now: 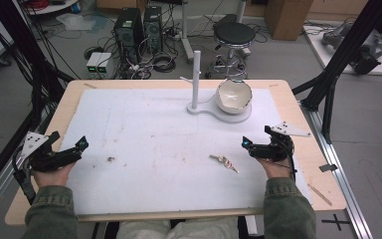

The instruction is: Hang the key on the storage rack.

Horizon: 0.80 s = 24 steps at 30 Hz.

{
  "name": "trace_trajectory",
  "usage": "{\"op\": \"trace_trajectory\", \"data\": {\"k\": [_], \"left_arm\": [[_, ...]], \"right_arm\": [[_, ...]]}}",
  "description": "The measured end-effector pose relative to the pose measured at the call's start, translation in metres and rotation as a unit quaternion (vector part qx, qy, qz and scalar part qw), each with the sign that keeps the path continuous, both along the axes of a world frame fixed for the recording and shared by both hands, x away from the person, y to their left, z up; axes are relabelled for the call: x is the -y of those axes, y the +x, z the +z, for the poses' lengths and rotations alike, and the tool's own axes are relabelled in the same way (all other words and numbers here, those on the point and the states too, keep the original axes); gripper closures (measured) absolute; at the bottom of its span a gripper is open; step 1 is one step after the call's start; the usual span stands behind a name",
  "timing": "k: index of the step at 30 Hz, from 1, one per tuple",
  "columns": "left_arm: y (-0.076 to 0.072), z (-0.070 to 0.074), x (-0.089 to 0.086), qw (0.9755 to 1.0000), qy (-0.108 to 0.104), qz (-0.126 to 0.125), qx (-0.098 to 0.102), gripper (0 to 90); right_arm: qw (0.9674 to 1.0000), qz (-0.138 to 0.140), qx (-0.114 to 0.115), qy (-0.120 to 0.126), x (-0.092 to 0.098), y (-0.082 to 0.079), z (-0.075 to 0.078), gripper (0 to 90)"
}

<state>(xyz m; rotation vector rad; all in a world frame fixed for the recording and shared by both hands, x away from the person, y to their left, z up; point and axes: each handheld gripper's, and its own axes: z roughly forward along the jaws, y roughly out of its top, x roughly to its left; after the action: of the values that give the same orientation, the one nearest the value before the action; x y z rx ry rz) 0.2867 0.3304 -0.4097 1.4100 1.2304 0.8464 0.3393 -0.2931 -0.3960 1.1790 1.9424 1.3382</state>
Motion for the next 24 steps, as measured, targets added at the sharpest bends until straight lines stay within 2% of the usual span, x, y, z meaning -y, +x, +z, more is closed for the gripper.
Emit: {"op": "trace_trajectory", "data": {"k": [13,24], "left_arm": [[0.001,-0.001,0.001,1.0,0.001,-0.003,-0.004,1.7],[0.002,-0.001,0.002,0.9999,0.004,-0.007,-0.007,1.7]], "right_arm": [[0.9991,0.028,-0.023,-0.02,-0.01,0.001,0.001,0.6],[0.9962,0.06,-0.047,-0.042,-0.023,0.003,-0.002,0.6]]}}
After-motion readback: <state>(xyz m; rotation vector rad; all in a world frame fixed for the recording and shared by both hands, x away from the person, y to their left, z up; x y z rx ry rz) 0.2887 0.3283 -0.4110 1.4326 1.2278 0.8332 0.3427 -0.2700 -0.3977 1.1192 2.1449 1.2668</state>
